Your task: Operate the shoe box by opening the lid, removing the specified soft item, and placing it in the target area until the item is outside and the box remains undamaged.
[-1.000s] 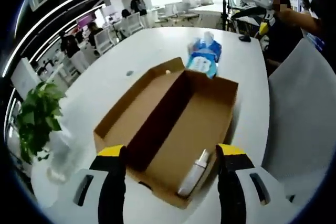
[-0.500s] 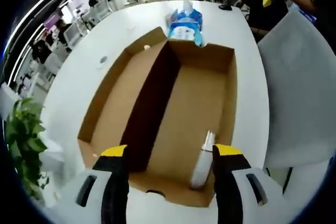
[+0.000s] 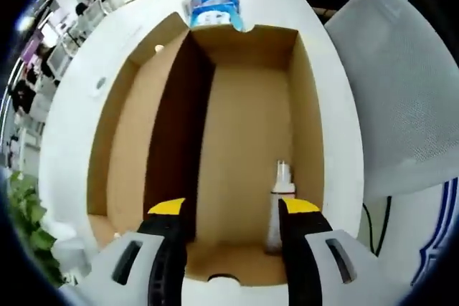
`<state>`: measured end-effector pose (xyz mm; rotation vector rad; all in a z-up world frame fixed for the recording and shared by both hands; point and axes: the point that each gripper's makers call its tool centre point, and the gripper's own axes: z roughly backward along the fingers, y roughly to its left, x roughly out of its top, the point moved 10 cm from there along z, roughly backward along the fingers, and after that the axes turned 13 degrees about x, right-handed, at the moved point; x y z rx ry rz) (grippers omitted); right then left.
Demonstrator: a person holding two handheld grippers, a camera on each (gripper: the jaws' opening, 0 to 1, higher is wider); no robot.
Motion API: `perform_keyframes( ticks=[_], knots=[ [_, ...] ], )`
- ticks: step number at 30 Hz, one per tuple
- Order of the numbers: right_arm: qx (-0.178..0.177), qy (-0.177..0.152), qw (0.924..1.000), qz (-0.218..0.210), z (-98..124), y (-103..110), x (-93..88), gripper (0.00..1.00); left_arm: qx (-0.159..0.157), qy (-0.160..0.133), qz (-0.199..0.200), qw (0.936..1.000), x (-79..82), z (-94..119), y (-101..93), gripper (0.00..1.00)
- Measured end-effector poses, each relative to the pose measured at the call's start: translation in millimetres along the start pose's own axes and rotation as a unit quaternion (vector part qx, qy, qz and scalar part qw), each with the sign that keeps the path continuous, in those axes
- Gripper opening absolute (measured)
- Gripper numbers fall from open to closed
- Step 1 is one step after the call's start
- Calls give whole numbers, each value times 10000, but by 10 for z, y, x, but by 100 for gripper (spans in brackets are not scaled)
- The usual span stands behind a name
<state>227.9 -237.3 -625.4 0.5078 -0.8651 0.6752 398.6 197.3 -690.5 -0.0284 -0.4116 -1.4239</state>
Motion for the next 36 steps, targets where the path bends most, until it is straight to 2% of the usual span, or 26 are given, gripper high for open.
perform_keyframes(
  ticks=[5, 14, 25, 36],
  knots=[
    [-29, 10, 10000, -71, 20, 16, -48, 100, -248, 185, -155, 9994, -28, -78, -52, 52],
    [-97, 44, 9998, -179, 27, 32, -108, 99, -673, 341, -318, 9966, -38, -210, -118, 51],
    [-149, 61, 9996, -245, 11, 36, -113, 99, -826, 273, -201, 9960, -81, -353, -194, 47],
    [-159, 39, 9995, -255, 4, 38, -99, 99, -781, 208, -128, 9966, -98, -377, -147, 51]
  ],
)
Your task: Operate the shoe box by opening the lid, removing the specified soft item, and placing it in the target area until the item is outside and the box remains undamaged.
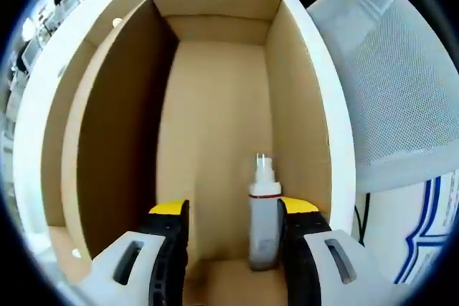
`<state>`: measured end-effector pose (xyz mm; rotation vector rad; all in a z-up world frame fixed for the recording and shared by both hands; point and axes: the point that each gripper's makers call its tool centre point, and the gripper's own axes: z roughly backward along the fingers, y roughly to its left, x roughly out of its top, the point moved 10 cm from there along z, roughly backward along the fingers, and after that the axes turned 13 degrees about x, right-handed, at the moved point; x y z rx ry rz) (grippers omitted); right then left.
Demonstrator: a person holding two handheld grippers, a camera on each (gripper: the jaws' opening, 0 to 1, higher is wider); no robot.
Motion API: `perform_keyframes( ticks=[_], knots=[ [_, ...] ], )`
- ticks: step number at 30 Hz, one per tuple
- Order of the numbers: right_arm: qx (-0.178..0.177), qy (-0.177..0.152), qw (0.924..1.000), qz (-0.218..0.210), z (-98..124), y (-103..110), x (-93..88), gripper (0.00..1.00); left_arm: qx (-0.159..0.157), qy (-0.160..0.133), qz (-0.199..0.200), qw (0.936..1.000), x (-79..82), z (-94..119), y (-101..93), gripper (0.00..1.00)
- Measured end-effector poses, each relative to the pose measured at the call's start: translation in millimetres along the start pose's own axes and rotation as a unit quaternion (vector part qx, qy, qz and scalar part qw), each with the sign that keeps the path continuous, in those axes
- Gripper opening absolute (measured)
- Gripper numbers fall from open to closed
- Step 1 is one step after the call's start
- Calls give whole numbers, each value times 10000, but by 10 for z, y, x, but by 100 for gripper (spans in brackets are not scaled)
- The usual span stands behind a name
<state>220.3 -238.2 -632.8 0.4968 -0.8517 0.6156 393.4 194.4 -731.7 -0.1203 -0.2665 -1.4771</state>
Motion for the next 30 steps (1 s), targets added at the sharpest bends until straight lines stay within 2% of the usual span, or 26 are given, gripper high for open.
perform_keyframes(
  ticks=[5, 13, 23, 30],
  knots=[
    [4, 0, 10000, 12, 4, -3, 4, 99, 215, -75, 65, 9997, -11, 16, 71, 45],
    [30, -47, 10000, 50, 16, 6, 20, 99, 372, -123, 161, 9991, -29, 36, 97, 39],
    [86, -29, 9999, 46, -10, 44, -4, 98, 340, -287, 323, 9985, 62, 25, 30, 41],
    [63, -36, 10000, 50, 2, 47, -2, 98, 274, -84, 266, 9992, 15, -93, -79, 39]
  ],
)
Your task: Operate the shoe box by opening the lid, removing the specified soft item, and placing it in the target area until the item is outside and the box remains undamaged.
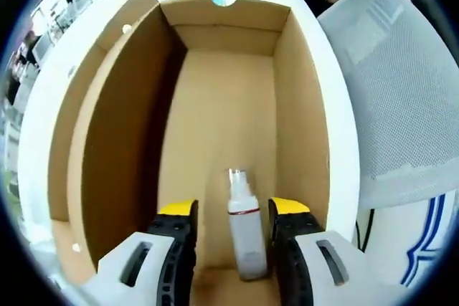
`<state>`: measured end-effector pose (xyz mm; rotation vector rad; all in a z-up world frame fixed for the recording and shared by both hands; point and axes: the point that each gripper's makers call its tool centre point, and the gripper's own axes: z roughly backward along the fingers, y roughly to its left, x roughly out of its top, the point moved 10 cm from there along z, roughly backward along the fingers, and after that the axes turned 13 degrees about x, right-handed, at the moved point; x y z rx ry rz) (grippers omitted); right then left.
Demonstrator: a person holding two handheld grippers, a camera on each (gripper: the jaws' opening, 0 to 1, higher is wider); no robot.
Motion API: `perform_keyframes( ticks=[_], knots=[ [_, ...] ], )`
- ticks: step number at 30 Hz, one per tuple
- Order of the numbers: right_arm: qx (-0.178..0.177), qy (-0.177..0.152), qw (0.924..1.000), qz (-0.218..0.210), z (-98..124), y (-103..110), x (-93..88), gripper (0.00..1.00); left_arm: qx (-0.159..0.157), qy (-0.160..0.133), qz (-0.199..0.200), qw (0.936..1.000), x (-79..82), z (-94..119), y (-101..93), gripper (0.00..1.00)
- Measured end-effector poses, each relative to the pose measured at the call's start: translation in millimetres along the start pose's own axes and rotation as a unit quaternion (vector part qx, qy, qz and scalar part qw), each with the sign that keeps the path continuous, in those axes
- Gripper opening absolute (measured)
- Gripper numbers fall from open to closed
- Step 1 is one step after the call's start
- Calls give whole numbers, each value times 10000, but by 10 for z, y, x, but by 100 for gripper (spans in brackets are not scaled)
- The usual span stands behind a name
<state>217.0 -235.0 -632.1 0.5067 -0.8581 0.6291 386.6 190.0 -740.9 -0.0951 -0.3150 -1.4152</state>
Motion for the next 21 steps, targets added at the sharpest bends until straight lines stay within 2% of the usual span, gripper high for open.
perform_keyframes(
  ticks=[5, 11, 15, 18, 21],
  knots=[
    [-6, -12, 10000, -6, 9, 3, -4, 97, 32, -1, 185, 9998, -42, 10, 7, 37],
    [24, -11, 10000, 2, -7, 16, -5, 97, 26, 137, 282, 9995, -66, 55, -44, 37],
    [23, -16, 10000, 16, -9, 22, 2, 96, 119, 443, -13, 9989, -148, 39, -85, 33],
    [-1, -16, 10000, 11, -2, 17, -2, 96, 128, 514, -81, 9986, -188, 11, -124, 28],
    [-6, -19, 10000, -5, 3, 18, -6, 96, 119, 442, -94, 9989, -178, -4, -160, 25]
  ],
)
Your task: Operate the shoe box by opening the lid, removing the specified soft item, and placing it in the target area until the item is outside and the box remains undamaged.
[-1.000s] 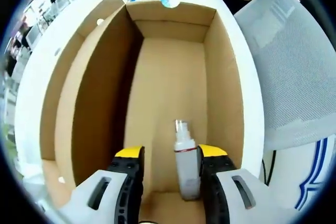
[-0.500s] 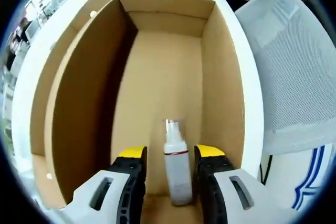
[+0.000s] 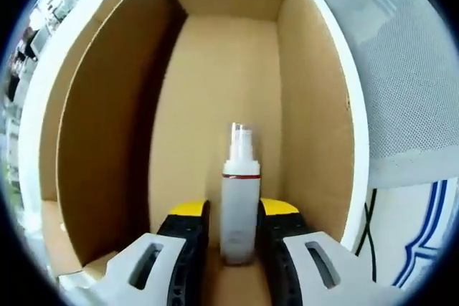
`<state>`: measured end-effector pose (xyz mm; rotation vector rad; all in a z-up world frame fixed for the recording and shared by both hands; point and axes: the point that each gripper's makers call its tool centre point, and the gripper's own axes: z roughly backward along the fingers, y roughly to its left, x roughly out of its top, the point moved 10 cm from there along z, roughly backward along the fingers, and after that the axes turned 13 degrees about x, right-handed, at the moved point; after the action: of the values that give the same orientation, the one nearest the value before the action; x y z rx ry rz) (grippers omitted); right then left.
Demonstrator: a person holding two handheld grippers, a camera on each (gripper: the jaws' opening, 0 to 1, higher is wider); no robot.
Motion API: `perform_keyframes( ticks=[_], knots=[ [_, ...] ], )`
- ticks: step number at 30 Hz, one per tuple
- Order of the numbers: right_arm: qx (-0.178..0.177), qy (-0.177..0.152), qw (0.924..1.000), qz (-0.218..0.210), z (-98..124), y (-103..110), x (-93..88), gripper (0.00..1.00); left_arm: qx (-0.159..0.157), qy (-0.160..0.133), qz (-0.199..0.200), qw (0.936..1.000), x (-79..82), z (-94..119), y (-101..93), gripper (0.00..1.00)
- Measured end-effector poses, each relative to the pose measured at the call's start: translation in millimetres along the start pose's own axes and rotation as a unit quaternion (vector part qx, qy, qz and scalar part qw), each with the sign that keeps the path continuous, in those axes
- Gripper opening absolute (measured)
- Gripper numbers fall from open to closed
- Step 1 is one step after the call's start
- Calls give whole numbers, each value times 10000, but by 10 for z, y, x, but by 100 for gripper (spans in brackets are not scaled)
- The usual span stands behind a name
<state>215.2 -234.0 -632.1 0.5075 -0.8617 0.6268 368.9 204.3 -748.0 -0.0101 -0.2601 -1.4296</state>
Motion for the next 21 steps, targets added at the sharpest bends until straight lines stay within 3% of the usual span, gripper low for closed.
perform_keyframes(
  ticks=[12, 16, 18, 21],
  knots=[
    [46, -81, 9999, -138, -11, 33, 8, 94, -60, 6, -68, 10000, -34, -59, 24, 21],
    [86, -118, 9997, -191, -22, 53, 17, 94, 28, 20, -227, 9997, -49, -83, 57, 21],
    [93, -112, 9997, -194, -24, 57, 22, 93, 236, 24, -426, 9988, -51, -83, 89, 20],
    [92, -147, 9996, -223, -20, 60, 26, 93, 192, 24, -471, 9987, -36, -75, 86, 20]
  ],
)
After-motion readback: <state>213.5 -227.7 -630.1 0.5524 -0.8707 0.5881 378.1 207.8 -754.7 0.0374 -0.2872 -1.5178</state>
